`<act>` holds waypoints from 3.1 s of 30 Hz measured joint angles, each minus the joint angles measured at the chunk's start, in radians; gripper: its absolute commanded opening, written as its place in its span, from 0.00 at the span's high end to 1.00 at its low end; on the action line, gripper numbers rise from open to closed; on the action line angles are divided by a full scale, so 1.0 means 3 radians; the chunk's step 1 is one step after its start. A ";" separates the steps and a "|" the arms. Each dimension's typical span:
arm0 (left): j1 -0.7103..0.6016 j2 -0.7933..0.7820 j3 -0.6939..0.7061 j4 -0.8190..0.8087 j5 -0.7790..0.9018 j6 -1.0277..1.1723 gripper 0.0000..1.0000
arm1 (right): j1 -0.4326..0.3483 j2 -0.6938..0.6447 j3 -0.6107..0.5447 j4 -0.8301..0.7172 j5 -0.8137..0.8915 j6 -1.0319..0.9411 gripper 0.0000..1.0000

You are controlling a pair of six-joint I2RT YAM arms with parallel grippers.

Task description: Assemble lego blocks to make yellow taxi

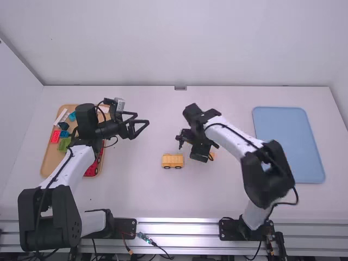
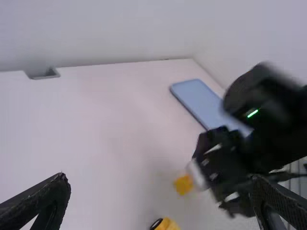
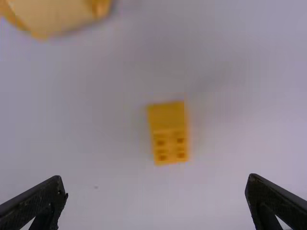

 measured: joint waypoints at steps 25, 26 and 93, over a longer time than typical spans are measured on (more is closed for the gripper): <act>-0.0683 0.0565 -0.0292 -0.0768 0.0389 0.3859 0.01 | -0.1587 -0.1459 -0.2944 0.3620 -0.2552 -0.1137 0.01; -0.0699 0.0629 -0.0324 -0.0675 0.0401 0.3887 0.01 | -0.1584 -0.1422 -0.2960 0.3688 -0.2570 -0.1144 0.01; -0.1031 0.1967 -0.0496 0.0790 0.0177 0.3648 0.01 | -0.1952 0.0451 -0.2056 0.3174 -0.3418 -0.1663 0.49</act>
